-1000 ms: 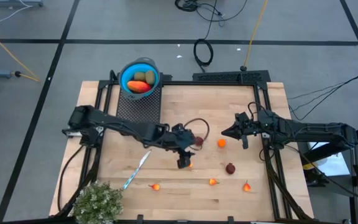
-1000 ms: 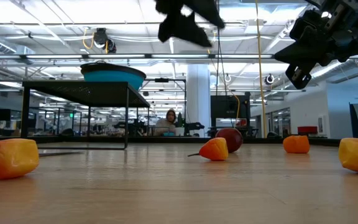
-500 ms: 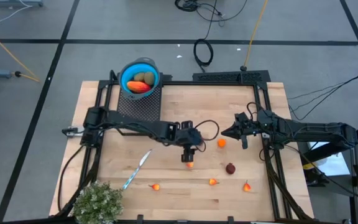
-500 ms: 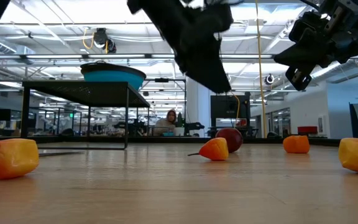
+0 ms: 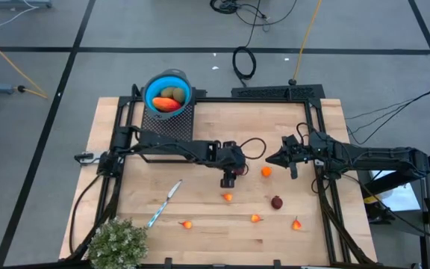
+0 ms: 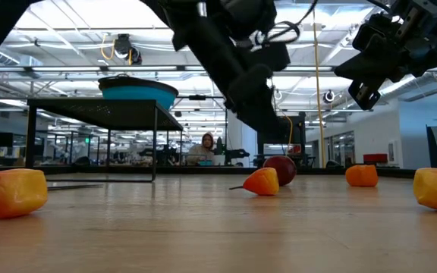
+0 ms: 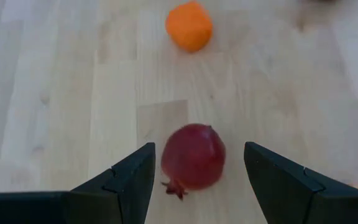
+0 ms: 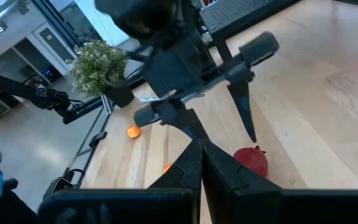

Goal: Pick & Place Fruit
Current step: Put the red pomegranate into the blue strainer bowl on the shelf

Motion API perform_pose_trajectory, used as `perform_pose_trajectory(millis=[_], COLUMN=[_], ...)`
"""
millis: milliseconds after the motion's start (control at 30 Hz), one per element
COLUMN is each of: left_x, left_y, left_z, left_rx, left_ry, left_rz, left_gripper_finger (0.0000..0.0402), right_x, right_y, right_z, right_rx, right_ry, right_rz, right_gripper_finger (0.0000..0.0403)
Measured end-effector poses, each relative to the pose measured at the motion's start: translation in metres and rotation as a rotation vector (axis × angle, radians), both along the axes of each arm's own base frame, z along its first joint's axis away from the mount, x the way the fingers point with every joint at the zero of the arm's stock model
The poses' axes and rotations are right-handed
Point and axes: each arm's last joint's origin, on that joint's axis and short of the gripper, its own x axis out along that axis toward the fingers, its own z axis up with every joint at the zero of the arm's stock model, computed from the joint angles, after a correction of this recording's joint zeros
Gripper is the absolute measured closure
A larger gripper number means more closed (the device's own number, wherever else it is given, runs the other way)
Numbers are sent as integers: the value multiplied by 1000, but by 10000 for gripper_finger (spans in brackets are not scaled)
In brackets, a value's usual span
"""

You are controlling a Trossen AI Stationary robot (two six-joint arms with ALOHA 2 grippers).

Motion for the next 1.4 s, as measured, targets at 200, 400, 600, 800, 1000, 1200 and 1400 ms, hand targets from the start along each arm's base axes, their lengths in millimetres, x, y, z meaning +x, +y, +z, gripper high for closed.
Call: perform_pose_trajectory(millis=[200,400,600,800,1000,1200,1400], left_x=[-2,0,0,0,0,3,3], left_y=[0,-1,-1,-1,0,1,6], left_z=[-8,-7,-7,-7,-7,-4,-4], left_rx=[1,0,-2,-2,23,74,87], left_ry=[45,30,33,30,26,-14,-11], left_rz=[7,9,10,10,23,-9,-4], left_gripper_finger=[158,158,158,158,158,158,158], right_x=[1,1,1,1,1,1,1], right_y=[0,0,0,0,0,0,0], right_z=[-1,-2,-2,-2,-2,-2,-2], right_rx=[1,3,2,2,2,2,2], right_ry=[7,16,12,12,12,12,12], right_rz=[0,0,0,0,0,0,0], right_gripper_finger=[403,403,403,403,403,403,403])
